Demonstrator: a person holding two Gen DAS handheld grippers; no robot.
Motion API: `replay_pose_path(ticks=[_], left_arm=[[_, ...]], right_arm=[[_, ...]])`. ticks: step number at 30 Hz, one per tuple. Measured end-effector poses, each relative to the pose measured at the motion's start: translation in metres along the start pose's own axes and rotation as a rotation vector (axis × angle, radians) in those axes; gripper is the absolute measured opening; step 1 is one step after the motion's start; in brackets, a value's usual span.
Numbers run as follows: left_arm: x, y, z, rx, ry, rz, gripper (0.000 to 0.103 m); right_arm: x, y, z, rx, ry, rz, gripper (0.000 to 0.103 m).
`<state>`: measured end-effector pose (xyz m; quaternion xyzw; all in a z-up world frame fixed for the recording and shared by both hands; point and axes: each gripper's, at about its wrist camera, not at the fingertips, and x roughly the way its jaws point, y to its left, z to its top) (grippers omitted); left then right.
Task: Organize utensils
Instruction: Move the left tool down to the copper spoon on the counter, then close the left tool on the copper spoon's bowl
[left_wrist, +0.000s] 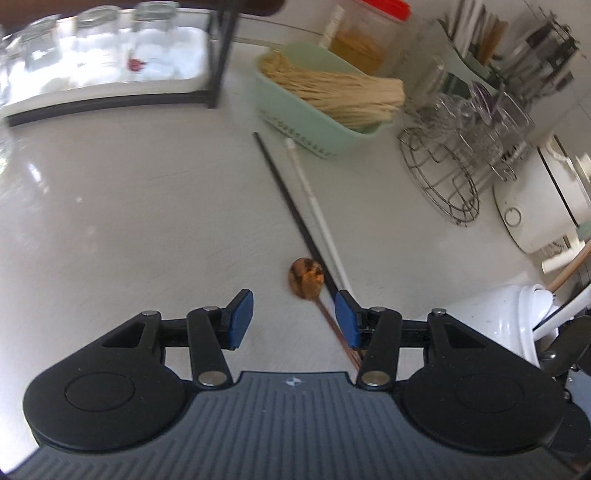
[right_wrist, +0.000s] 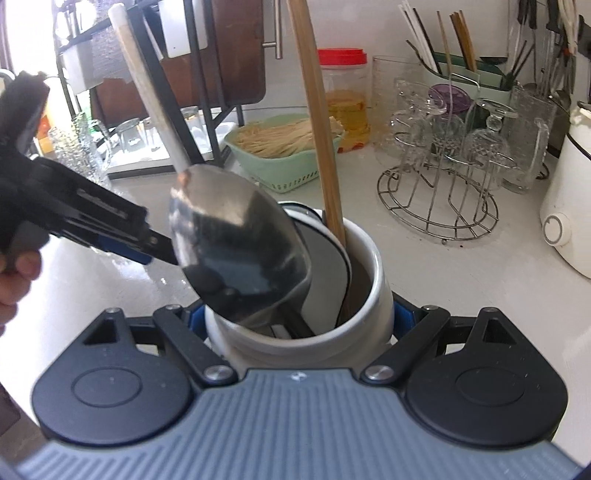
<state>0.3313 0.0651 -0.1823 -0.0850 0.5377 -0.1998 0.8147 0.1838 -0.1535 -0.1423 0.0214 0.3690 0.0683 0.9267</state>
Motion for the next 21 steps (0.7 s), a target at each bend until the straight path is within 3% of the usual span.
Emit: replay_pose_path(ticks=[7, 14, 18, 21], left_arm=[[0.026, -0.006, 0.008, 0.114, 0.008, -0.021, 0.047], [0.033, 0.000, 0.016, 0.134, 0.015, -0.047, 0.025], [0.035, -0.001, 0.018, 0.155, 0.009, -0.049, 0.006], [0.036, -0.004, 0.015, 0.173, 0.010, -0.052, 0.005]], right_arm=[[-0.001, 0.001, -0.002, 0.017, -0.010, -0.017, 0.092], [-0.002, 0.003, -0.003, 0.027, -0.008, -0.029, 0.092], [-0.002, 0.003, -0.004, 0.027, -0.013, -0.030, 0.092], [-0.002, 0.003, -0.003, 0.025, -0.010, -0.028, 0.092]])
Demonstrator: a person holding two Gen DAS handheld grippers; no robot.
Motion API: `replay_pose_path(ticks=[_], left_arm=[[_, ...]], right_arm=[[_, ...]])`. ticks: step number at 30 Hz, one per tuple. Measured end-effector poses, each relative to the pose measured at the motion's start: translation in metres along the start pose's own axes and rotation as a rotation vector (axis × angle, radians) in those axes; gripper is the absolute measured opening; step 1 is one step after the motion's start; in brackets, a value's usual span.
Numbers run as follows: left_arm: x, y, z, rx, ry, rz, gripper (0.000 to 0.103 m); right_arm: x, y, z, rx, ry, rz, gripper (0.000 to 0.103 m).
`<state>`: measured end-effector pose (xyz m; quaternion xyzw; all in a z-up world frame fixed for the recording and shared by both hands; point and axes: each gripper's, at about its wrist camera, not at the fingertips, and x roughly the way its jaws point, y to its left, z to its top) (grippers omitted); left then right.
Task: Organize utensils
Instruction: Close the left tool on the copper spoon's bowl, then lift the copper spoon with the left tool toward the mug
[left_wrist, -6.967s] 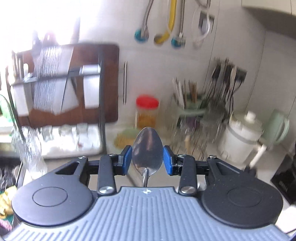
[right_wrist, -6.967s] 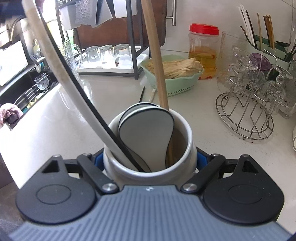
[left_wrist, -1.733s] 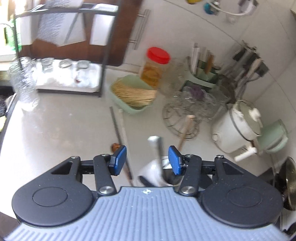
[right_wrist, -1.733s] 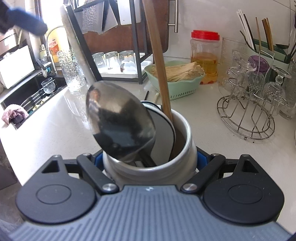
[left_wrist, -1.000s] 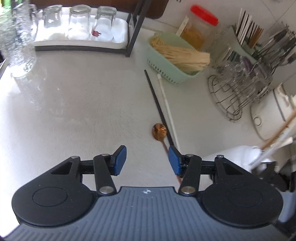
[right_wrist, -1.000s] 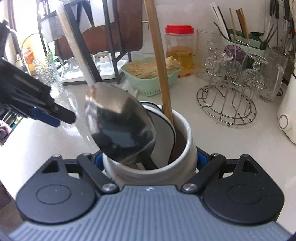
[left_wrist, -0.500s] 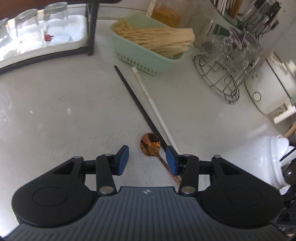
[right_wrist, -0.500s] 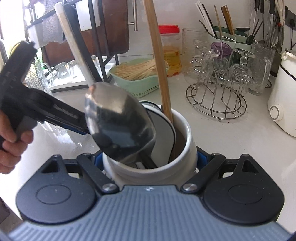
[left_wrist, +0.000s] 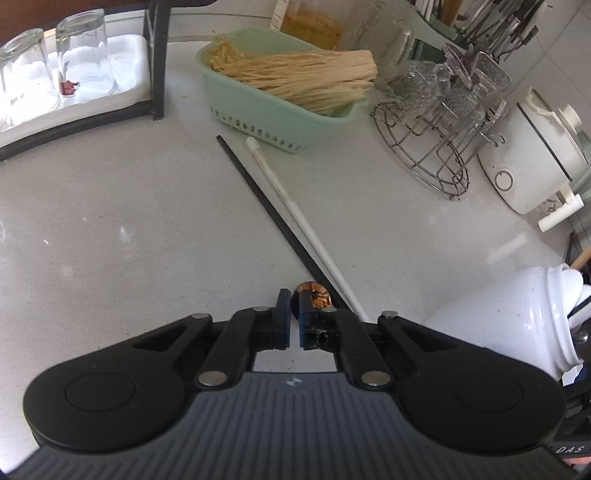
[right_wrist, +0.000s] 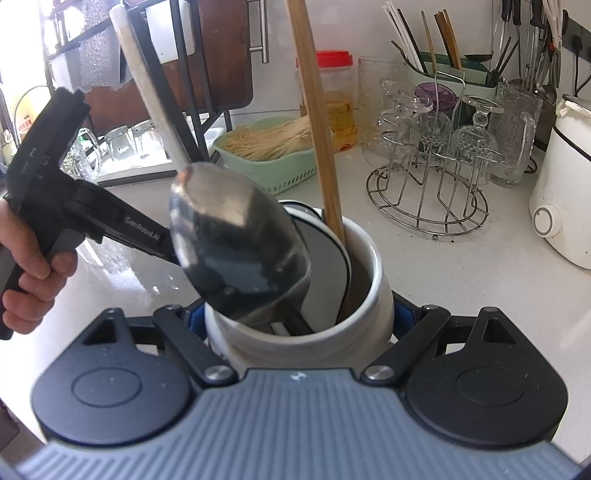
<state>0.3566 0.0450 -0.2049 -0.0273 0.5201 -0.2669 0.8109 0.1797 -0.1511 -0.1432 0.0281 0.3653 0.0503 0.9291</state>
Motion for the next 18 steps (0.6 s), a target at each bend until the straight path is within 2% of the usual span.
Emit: replay_pose_path(ticks=[8, 18], left_arm=[[-0.016, -0.009, -0.006, -0.010, 0.003, -0.012, 0.001], [-0.066, -0.036, -0.027, -0.071, -0.063, 0.076, 0.000]], right_arm=[[0.002, 0.000, 0.004, -0.012, 0.018, 0.005, 0.092], [0.003, -0.007, 0.006, -0.061, 0.029, 0.055, 0.092]])
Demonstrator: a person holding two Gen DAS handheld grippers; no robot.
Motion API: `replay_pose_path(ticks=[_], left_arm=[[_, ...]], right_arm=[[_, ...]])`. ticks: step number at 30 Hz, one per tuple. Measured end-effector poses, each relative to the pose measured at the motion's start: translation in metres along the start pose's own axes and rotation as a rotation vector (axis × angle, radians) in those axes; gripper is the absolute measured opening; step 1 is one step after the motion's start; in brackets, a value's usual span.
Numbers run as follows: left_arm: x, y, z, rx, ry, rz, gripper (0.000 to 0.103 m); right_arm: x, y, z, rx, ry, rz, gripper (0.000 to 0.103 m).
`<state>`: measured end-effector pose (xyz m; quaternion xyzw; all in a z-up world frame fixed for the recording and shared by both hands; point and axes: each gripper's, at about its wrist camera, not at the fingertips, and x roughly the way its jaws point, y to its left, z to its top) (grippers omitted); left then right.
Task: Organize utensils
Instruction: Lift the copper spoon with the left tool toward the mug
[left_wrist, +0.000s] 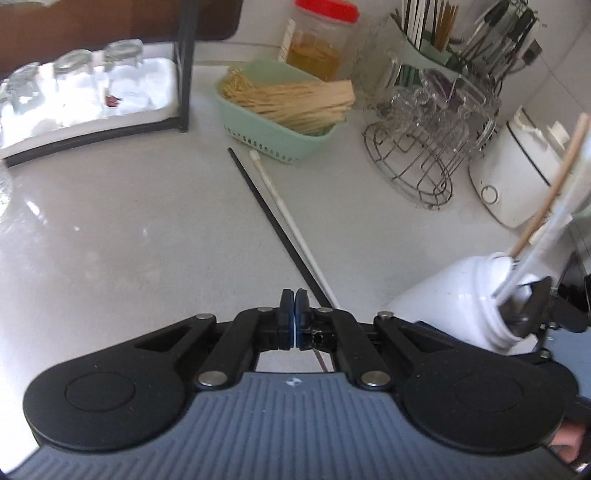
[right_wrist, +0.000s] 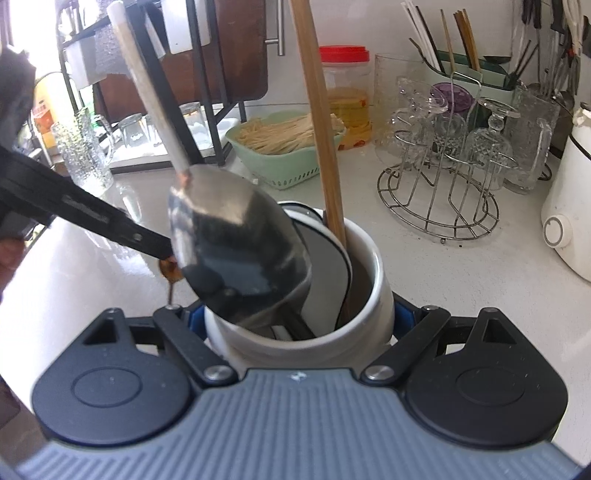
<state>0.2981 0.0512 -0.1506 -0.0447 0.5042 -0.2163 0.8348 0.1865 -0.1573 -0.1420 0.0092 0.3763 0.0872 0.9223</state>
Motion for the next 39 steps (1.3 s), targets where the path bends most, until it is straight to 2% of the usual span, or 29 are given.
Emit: replay_pose_path(ticks=[9, 21, 29, 39], left_arm=[[-0.049, -0.033, -0.025, -0.017, -0.066, 0.064, 0.000], [-0.094, -0.067, -0.051, -0.033, -0.165, 0.121, 0.000], [-0.120, -0.075, -0.044, -0.027, -0.237, 0.125, 0.000], [-0.166, -0.097, -0.019, 0.010, -0.355, 0.107, 0.000]], right_arm=[[-0.001, -0.004, -0.002, -0.013, -0.016, 0.034, 0.092], [-0.001, -0.003, -0.003, -0.027, -0.027, 0.042, 0.092], [-0.002, -0.003, -0.004, -0.033, -0.030, 0.046, 0.092], [-0.001, -0.003, -0.003, -0.035, -0.032, 0.054, 0.092]])
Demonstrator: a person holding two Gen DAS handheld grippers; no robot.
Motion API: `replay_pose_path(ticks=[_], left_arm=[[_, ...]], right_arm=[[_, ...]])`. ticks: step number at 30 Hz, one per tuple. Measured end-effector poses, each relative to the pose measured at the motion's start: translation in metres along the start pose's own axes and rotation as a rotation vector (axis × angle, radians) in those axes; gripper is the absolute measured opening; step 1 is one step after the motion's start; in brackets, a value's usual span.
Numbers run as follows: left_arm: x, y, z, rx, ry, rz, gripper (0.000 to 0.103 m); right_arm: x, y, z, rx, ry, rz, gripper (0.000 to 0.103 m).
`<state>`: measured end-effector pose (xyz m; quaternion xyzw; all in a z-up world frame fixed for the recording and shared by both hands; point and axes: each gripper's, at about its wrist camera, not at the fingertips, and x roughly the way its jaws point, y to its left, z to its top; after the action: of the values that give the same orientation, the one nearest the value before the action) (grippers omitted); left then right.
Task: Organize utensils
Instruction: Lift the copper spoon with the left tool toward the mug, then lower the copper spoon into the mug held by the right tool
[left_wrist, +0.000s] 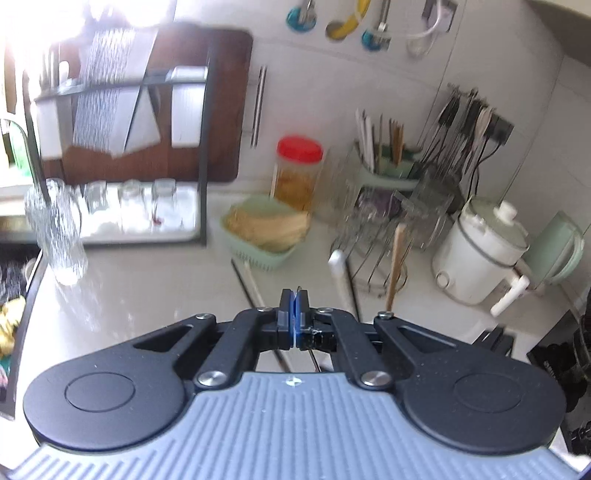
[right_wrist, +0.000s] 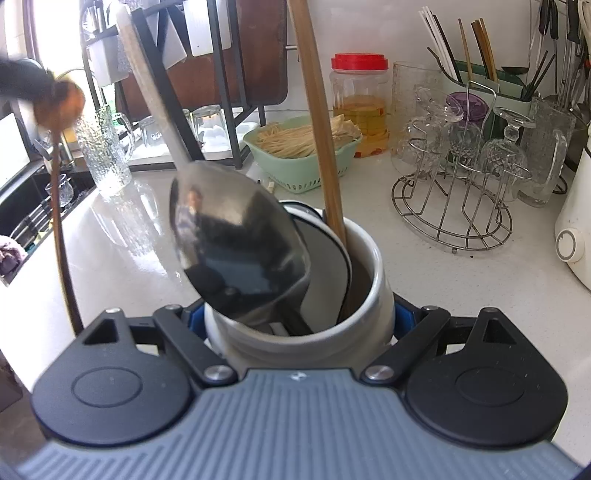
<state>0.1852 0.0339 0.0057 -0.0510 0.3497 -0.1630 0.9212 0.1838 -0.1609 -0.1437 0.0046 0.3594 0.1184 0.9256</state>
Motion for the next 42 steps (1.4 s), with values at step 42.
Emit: replay_pose_path(ticks=[42], left_arm=[[0.019, -0.109, 0.028, 0.415, -0.167, -0.127, 0.001]], right_arm=[[-0.006, 0.005, -0.009, -0.012, -0.053, -0.008, 0.091]])
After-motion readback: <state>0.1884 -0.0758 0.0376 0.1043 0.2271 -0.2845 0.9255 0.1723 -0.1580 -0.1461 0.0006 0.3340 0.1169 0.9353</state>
